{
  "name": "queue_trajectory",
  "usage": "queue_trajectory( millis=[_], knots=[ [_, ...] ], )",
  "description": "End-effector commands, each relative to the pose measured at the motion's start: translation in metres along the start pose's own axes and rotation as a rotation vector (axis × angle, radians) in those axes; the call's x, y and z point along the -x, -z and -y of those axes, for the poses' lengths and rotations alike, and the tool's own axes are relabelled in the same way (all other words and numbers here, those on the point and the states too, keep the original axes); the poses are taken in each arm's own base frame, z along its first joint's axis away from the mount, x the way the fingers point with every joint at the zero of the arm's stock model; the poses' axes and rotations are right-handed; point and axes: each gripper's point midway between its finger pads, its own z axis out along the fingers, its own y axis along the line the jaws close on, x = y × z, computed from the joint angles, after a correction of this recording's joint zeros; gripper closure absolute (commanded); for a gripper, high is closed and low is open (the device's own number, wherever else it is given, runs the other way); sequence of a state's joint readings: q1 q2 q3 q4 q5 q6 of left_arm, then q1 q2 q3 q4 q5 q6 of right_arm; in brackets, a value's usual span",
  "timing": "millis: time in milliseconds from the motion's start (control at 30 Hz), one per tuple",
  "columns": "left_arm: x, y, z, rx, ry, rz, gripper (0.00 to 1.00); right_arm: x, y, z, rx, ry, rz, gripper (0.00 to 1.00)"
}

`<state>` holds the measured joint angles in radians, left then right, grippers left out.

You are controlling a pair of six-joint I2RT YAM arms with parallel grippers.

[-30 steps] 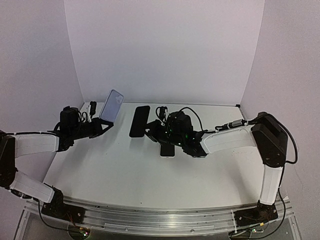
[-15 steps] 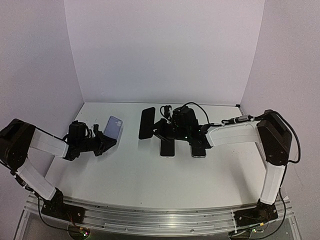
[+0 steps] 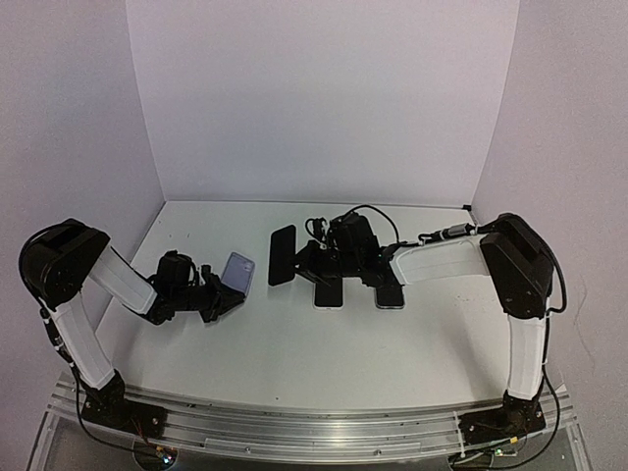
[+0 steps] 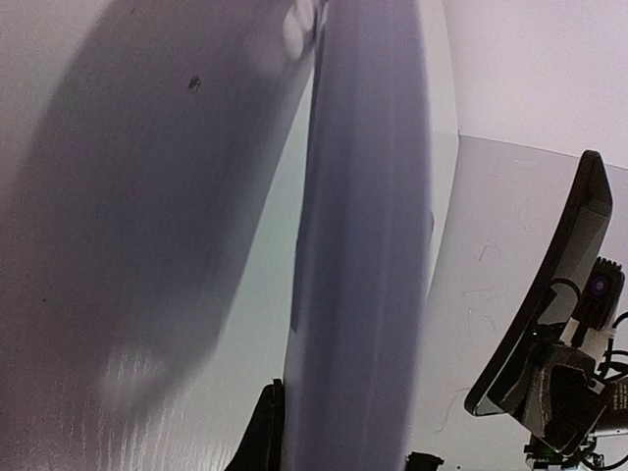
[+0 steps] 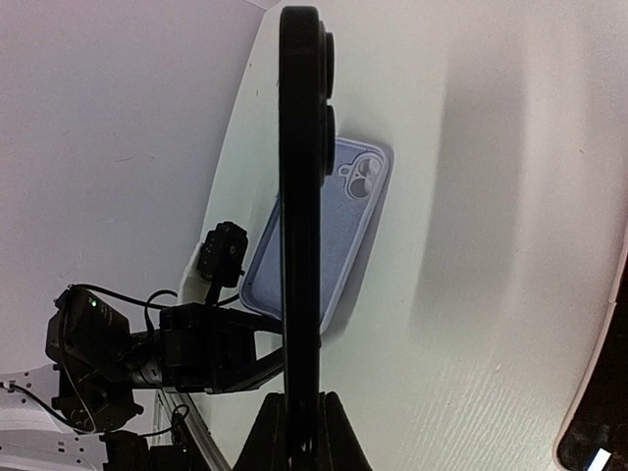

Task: Take the phone out of the phone case
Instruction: Place the phone case at the center of the board.

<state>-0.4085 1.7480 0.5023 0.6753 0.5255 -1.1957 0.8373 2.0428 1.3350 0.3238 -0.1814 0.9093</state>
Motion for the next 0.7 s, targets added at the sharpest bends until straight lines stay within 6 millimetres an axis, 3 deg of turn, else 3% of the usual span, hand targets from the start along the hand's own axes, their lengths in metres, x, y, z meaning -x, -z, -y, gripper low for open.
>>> queue_trajectory(
  millis=[0,67,200,267,367,500,667],
  knots=[
    [0.013,-0.011,0.012,-0.020,0.025,0.068,1.00,0.023,0.006,-0.033,0.102,0.020,0.045,1.00],
    [0.012,-0.011,-0.004,0.036,0.082,0.076,0.97,0.024,0.006,-0.032,0.099,0.019,0.046,1.00],
    [0.005,-0.006,-0.024,0.114,0.157,0.068,0.71,0.024,0.006,-0.028,0.093,0.020,0.041,1.00],
    [0.001,-0.003,-0.030,0.135,0.164,0.062,0.64,0.024,0.005,-0.028,0.093,0.019,0.040,1.00],
    [-0.003,0.000,-0.033,0.156,0.174,0.054,0.60,0.024,0.004,-0.030,0.098,0.019,0.034,1.00],
    [-0.002,0.004,-0.024,0.148,0.156,0.059,0.56,0.024,0.003,-0.030,0.097,0.016,0.028,1.00],
    [-0.010,0.010,-0.014,0.160,0.231,0.019,0.54,0.024,-0.009,-0.013,0.026,-0.060,0.030,1.00]
  ],
)
